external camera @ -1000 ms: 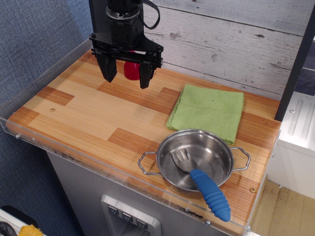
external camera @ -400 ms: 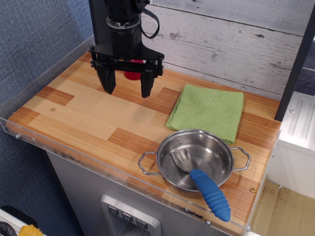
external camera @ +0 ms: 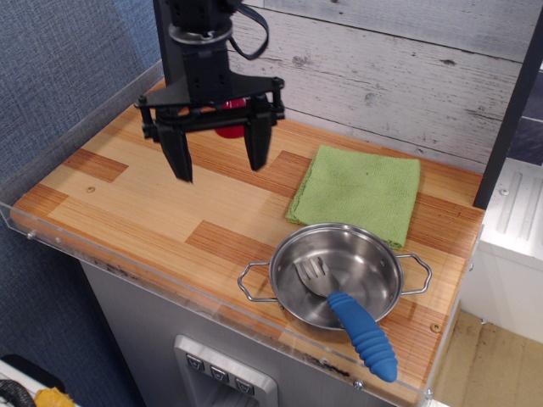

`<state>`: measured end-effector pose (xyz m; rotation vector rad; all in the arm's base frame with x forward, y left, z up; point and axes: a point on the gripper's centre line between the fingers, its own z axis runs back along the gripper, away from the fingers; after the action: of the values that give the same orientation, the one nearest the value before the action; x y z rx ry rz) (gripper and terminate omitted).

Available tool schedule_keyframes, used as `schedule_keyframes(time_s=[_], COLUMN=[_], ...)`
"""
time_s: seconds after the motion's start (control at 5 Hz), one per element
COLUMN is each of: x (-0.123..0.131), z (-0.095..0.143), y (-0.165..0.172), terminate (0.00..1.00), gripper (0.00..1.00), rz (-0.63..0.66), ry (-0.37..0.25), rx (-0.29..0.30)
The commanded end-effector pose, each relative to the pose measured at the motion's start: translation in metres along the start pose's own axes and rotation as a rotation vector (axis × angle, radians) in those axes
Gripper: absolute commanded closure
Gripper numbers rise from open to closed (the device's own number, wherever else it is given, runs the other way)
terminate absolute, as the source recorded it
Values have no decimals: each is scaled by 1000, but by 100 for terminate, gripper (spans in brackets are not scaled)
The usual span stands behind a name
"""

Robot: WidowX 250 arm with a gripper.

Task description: Place the fork in front of the red object.

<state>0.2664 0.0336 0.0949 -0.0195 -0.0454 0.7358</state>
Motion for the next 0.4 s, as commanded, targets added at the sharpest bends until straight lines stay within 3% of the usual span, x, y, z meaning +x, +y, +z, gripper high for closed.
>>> schedule_keyframes(time_s=[0.0,0.2], x=[-38,-52], z=[10,7], y=[-28,-37], terminate=[0,0], gripper=[0,0], rz=[193,213], ry=[46,63], rx=[-86,-122])
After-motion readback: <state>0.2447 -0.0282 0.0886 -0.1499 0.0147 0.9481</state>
